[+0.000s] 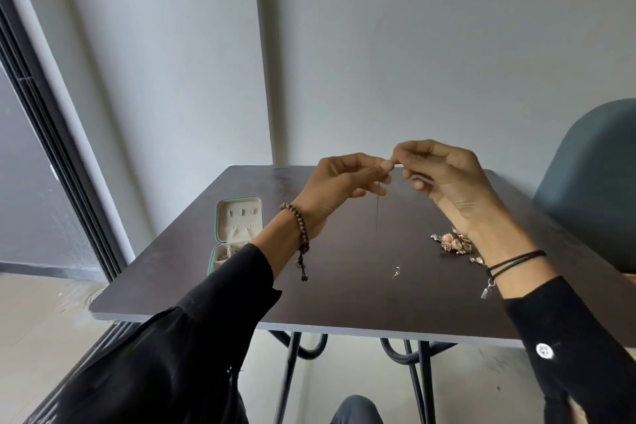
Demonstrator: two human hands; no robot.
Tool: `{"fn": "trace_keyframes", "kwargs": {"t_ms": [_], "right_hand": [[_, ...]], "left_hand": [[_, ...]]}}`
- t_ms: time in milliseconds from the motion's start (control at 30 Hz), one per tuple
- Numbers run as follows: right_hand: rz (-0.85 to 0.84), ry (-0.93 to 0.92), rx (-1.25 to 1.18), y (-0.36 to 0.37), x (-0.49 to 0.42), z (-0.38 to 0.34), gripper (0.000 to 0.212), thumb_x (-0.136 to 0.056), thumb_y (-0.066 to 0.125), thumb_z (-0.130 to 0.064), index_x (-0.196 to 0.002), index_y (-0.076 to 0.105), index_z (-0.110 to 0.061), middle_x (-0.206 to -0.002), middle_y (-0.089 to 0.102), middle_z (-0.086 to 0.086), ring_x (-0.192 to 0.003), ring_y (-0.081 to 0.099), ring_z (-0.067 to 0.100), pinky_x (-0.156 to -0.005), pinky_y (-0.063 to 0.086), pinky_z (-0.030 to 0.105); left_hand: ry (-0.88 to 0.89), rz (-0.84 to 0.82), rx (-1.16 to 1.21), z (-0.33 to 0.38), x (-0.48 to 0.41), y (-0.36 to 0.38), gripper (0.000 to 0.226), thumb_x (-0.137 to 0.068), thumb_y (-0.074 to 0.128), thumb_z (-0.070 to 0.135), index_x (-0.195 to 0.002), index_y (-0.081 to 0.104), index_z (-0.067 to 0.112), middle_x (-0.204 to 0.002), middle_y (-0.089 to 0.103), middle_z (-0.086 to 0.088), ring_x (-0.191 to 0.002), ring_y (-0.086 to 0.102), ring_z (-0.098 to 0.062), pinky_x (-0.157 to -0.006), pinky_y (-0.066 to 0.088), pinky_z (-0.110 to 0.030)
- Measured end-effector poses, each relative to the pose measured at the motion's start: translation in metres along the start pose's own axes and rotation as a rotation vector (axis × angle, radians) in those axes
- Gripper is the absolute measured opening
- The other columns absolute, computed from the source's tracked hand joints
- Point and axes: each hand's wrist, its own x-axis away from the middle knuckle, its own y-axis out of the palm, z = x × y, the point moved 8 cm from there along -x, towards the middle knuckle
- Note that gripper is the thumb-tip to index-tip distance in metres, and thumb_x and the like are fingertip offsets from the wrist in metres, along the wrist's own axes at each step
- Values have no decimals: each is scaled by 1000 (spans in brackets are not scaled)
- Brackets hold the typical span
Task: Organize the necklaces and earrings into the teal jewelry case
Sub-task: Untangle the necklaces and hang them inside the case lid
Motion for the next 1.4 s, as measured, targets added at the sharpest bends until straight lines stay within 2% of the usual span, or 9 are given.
{"fn": "trace_keyframes", "kwargs": {"t_ms": [233, 367, 467, 567, 700, 833, 933, 1200, 1400], "right_hand": [[60, 32, 70, -34, -3, 18, 21, -81, 81, -12, -101, 74, -6, -91, 75, 11, -69, 59, 12, -53, 43, 18], [74, 106, 192, -55, -12, 50, 22, -82, 82, -13, -101, 74, -5, -100, 76, 18, -74, 66, 16, -68, 55, 24], [72, 140, 332, -70, -24, 76, 15, -86, 78, -6, -100, 73, -3, -94, 77, 18, -75, 71, 16, -71, 58, 25], [56, 164, 531, -82, -41, 100, 9, -87, 77, -5, -93, 73, -10, -83, 75, 10, -74, 72, 14, -71, 57, 24], [55, 183, 789, -90, -68, 134, 17, -83, 80, -5, -83, 72, -21, -77, 73, 1, -73, 68, 11, -73, 52, 23], [27, 219, 983, -90, -85, 160, 10, -85, 79, -7, -93, 77, -12, -83, 71, 3, -78, 64, 12, -67, 45, 17], [5, 260, 1111, -93, -91, 173, 12, -85, 79, -12, -97, 78, -15, -93, 76, 4, -88, 68, 17, -76, 44, 20], [42, 204, 1130, -95, -91, 181, 17, -85, 79, -11, -99, 73, -18, -94, 73, 1, -93, 70, 20, -89, 57, 35], [74, 166, 1159, -74, -79, 170, 11, -86, 75, -15, -95, 75, -22, -102, 73, 2, -98, 68, 21, -88, 55, 33]], "left_hand": [[-66, -9, -2, -23, -18, 23, 27, -94, 67, 24, -112, 69, 4, -91, 74, 1, -83, 71, -15, -92, 47, -34], [-161, 0, -41, -59, -34, 32, 23, -91, 71, 28, -104, 72, 9, -89, 74, 2, -79, 71, -12, -85, 45, -30], [-212, 25, -87, -84, -49, 36, 20, -90, 73, 27, -101, 72, 10, -89, 74, 1, -78, 70, -11, -75, 46, -22], [-248, 55, -142, -112, -68, 38, 20, -89, 73, 20, -100, 72, 3, -89, 72, -6, -74, 67, -11, -61, 48, -9], [-272, 62, -364, -153, -95, 38, 12, -85, 76, 26, -90, 76, 15, -88, 77, -5, -82, 72, -16, -87, 57, -30], [-352, 104, -475, -185, -109, 37, 10, -86, 75, 30, -91, 75, 21, -87, 74, 1, -83, 68, -14, -76, 53, -25], [-388, 133, -546, -197, -112, 36, 8, -86, 72, 29, -92, 75, 26, -96, 74, 4, -92, 66, -14, -80, 51, -26], [-346, 178, -556, -199, -112, 29, 18, -84, 71, 15, -99, 74, 25, -100, 72, 6, -95, 65, -11, -81, 49, -22], [-317, 207, -532, -187, -93, 10, 14, -85, 72, 13, -95, 73, 23, -101, 73, 0, -92, 68, -13, -87, 57, -31]]}}
